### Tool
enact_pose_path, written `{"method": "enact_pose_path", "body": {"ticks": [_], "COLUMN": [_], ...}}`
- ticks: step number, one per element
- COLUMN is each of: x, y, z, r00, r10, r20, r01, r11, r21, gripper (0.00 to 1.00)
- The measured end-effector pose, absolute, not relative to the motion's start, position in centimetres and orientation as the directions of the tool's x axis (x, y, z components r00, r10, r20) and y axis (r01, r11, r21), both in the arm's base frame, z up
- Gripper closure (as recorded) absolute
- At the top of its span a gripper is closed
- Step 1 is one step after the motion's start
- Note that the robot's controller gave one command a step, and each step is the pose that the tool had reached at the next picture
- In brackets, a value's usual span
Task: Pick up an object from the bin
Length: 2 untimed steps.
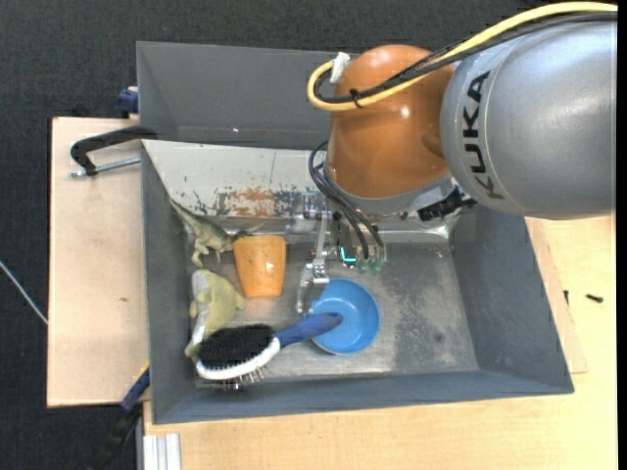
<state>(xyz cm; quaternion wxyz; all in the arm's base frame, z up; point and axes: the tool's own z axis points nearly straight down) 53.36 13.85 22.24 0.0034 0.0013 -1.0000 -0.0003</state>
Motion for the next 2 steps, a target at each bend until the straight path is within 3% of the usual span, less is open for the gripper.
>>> {"method": "enact_pose_path", "body": {"ticks": [1,2], "x": [53.45,53.86], "y": [8.03,8.04], "z": [7.29,7.68], "r00": [-0.908,-0.909], "r10": [-0.418,-0.417], "r20": [-0.005,-0.018], "r01": [-0.418,-0.417], "r11": [0.908,0.909], "r21": [0.0,-0.005], "gripper": [0.0,1.0]}}
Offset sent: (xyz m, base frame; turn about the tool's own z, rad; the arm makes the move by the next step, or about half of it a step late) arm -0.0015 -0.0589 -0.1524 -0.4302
